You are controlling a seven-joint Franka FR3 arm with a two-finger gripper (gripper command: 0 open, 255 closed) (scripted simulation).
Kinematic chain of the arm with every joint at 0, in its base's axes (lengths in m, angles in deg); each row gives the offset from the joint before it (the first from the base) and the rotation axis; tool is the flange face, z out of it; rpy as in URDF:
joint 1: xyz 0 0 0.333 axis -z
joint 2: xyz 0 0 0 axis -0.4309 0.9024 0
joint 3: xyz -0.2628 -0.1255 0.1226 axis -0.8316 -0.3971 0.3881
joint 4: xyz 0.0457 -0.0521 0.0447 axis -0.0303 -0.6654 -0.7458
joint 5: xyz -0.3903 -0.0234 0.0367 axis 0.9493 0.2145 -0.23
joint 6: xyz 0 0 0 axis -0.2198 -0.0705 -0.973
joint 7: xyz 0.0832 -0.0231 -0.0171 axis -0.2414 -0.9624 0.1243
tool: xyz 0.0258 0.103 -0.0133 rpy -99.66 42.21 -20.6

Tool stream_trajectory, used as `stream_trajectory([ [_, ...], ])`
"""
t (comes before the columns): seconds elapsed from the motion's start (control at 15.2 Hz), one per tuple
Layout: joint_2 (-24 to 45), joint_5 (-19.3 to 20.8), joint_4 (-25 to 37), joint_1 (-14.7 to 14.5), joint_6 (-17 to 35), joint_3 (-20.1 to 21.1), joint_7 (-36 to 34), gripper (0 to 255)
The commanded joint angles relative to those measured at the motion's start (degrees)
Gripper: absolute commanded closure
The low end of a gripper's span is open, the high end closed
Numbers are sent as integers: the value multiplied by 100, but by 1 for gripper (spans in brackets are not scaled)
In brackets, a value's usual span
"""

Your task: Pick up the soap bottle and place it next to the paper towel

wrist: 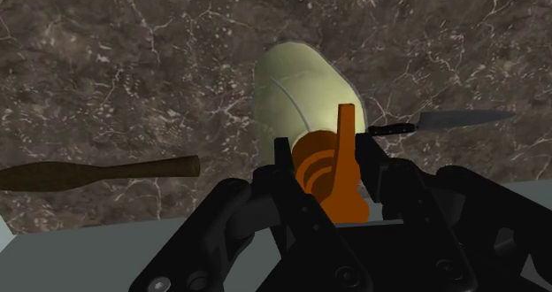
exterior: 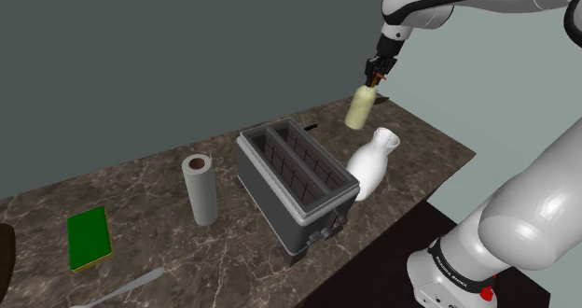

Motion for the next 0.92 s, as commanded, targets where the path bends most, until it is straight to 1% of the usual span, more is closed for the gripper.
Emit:
stream_trajectory([
  [0.0, -45, 23, 105, -3, -145, 1, -20, 255],
  [0.86, -181, 92, 958, -11, -1123, 7, -91, 255],
])
